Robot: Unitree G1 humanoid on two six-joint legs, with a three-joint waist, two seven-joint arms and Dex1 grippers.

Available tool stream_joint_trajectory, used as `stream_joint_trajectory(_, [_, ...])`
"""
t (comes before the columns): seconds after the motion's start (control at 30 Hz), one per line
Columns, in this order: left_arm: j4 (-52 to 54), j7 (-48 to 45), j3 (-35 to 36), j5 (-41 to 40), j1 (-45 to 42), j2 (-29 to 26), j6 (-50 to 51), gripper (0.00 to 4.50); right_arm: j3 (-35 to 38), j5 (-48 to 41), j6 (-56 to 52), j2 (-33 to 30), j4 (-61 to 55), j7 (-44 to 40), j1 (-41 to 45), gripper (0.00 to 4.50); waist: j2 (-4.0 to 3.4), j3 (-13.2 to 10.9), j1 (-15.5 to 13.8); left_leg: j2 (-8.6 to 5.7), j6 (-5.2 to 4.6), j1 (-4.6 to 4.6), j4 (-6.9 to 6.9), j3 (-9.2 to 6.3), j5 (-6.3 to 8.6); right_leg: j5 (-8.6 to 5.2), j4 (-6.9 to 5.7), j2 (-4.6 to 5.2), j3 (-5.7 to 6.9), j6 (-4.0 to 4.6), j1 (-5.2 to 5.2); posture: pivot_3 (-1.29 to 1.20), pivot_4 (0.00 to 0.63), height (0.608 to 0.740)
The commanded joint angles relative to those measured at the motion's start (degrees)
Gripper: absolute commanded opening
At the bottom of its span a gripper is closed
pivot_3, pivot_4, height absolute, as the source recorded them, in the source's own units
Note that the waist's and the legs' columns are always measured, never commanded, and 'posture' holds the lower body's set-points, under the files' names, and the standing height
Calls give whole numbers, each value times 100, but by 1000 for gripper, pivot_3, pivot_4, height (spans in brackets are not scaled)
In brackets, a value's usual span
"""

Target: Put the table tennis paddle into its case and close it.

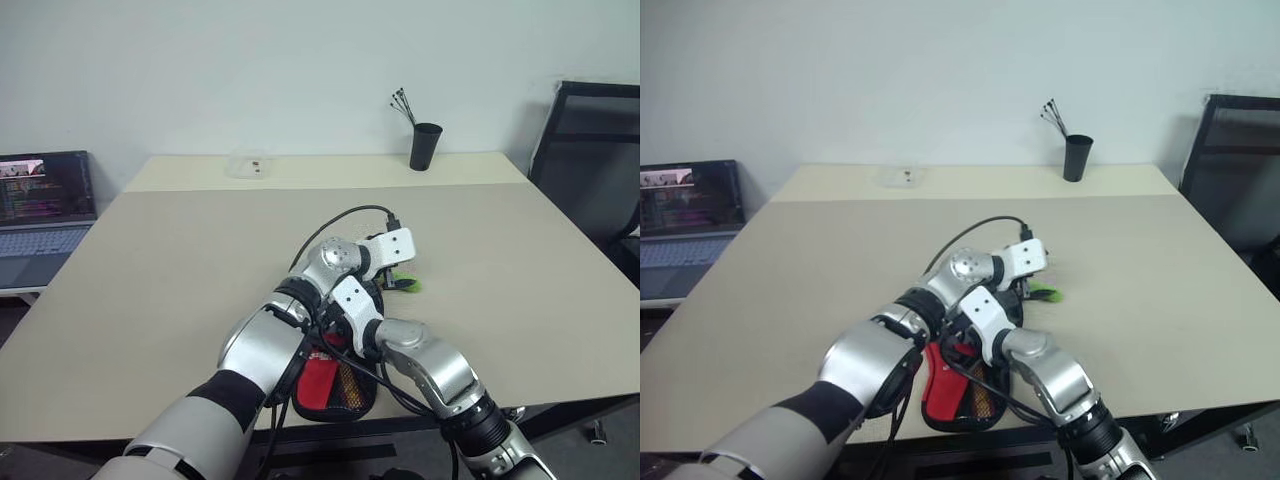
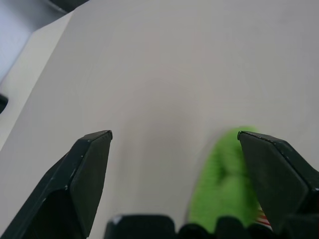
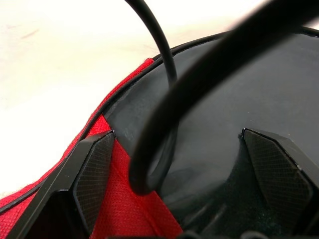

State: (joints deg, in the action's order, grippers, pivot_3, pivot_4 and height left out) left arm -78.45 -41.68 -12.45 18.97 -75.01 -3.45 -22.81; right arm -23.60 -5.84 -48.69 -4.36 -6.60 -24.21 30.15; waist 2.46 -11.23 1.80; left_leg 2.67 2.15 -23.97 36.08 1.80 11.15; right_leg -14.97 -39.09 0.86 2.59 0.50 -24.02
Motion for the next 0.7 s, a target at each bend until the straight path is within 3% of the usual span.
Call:
stream_joint_trajectory(0.03, [329,26,327,-314,-91,-277,-1,4472,187,-202,-380,0,-197,-91,29,4500,0,0,0,2,0,0,0,0,0,0,0,-2,0,0,-1,0,150,740])
stream_joint_trajectory(0.37, [972,-1070,1049,-1284,531,-1074,459,4472,1369,-1157,-1891,-137,-1917,-160,492,4500,-1,-1,-5,4,1,-9,-1,-3,0,1,1,-1,2,1,-7,0,150,740])
stream_joint_trajectory(0.57, [1770,-2301,1071,-1718,1190,-1534,1147,4472,2054,-1860,-2466,-1066,-2640,-634,530,4500,-1,-1,-13,1,0,-14,1,-5,0,1,2,2,5,2,-6,0,150,740])
stream_joint_trajectory(0.7, [2675,-3439,731,-1820,1814,-1863,1581,4472,2349,-1949,-2213,-1895,-2355,-872,535,4500,-1,-1,-12,-1,0,-9,0,-1,0,1,2,5,1,3,-5,0,150,740])
